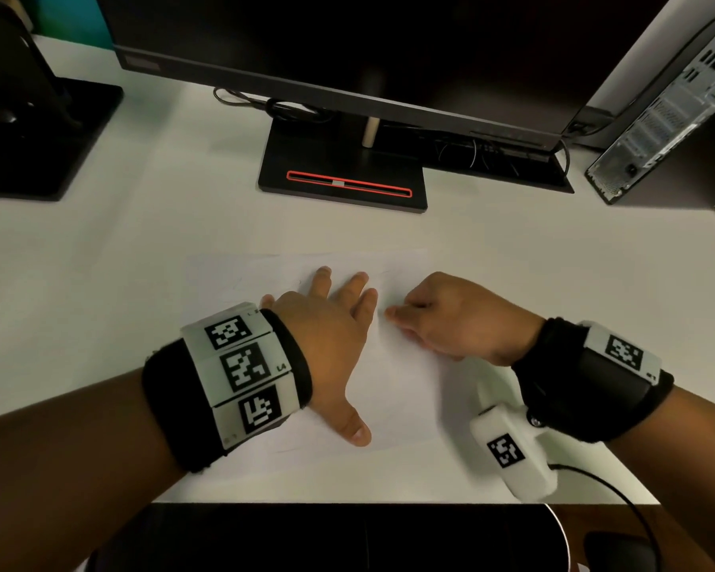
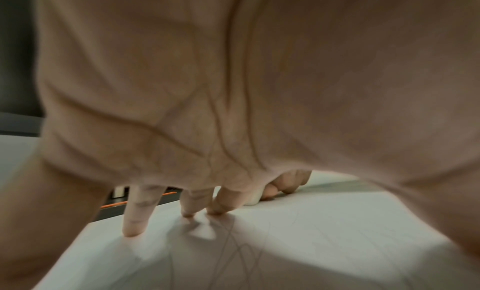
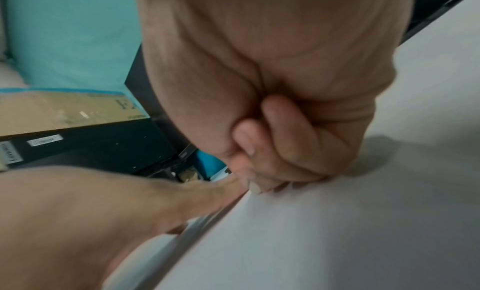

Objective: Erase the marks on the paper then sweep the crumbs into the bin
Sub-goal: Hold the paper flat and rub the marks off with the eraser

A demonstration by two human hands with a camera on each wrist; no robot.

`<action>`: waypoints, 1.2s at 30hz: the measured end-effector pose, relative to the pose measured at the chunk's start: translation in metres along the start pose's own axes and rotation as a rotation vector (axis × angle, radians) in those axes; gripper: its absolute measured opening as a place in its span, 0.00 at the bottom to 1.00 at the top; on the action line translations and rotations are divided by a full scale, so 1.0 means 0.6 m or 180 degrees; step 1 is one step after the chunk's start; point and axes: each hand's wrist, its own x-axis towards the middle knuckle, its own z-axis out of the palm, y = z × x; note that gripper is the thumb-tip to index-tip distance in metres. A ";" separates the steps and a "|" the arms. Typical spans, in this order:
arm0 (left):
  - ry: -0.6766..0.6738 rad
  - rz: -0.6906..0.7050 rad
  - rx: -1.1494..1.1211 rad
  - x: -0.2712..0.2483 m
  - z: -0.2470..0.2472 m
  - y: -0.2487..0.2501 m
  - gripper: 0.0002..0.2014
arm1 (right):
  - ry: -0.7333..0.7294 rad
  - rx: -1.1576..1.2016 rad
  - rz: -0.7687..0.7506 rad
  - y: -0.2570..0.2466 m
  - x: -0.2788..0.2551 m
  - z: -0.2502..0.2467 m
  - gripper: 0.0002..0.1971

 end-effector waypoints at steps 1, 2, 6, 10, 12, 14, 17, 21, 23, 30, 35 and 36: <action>-0.0001 0.0001 -0.0014 0.000 0.000 0.000 0.78 | 0.0038 0.0087 0.0062 0.004 0.004 -0.006 0.26; 0.0004 -0.0002 -0.0022 -0.001 0.000 0.000 0.78 | 0.0136 0.0147 0.0128 0.007 0.009 -0.012 0.26; 0.0057 -0.0019 -0.0006 -0.006 -0.001 0.002 0.78 | 0.0160 0.0097 0.0023 -0.004 0.001 -0.001 0.25; 0.0056 -0.0028 0.0024 -0.007 -0.001 0.004 0.78 | 0.0088 0.0191 0.0099 -0.005 0.005 -0.005 0.25; 0.0047 -0.0046 0.0005 -0.007 0.000 0.003 0.78 | 0.0204 0.0224 0.0063 -0.006 0.009 -0.009 0.25; 0.0028 -0.0081 -0.0045 -0.006 0.000 0.001 0.79 | 0.0090 0.0155 -0.0065 -0.011 0.006 0.000 0.25; 0.0032 -0.0109 -0.0083 -0.006 0.000 0.000 0.80 | 0.0012 0.0155 -0.0045 -0.012 0.008 -0.002 0.25; 0.0031 -0.0132 -0.0067 -0.005 0.000 0.001 0.80 | 0.0268 -0.0010 -0.0131 -0.018 0.015 -0.002 0.26; 0.0051 -0.0141 -0.0069 -0.005 0.000 0.001 0.80 | 0.0054 -0.0045 -0.0197 -0.021 0.013 0.006 0.26; 0.0041 -0.0256 -0.0131 -0.007 0.001 0.001 0.80 | 0.0042 -0.0100 -0.0198 -0.020 0.019 -0.001 0.27; 0.0003 -0.0277 -0.0143 -0.009 0.000 0.002 0.81 | 0.0173 0.0004 -0.0057 -0.012 0.026 -0.016 0.27; -0.0006 -0.0281 -0.0131 -0.010 -0.001 0.002 0.81 | 0.0160 -0.0022 -0.0101 -0.013 0.026 -0.014 0.26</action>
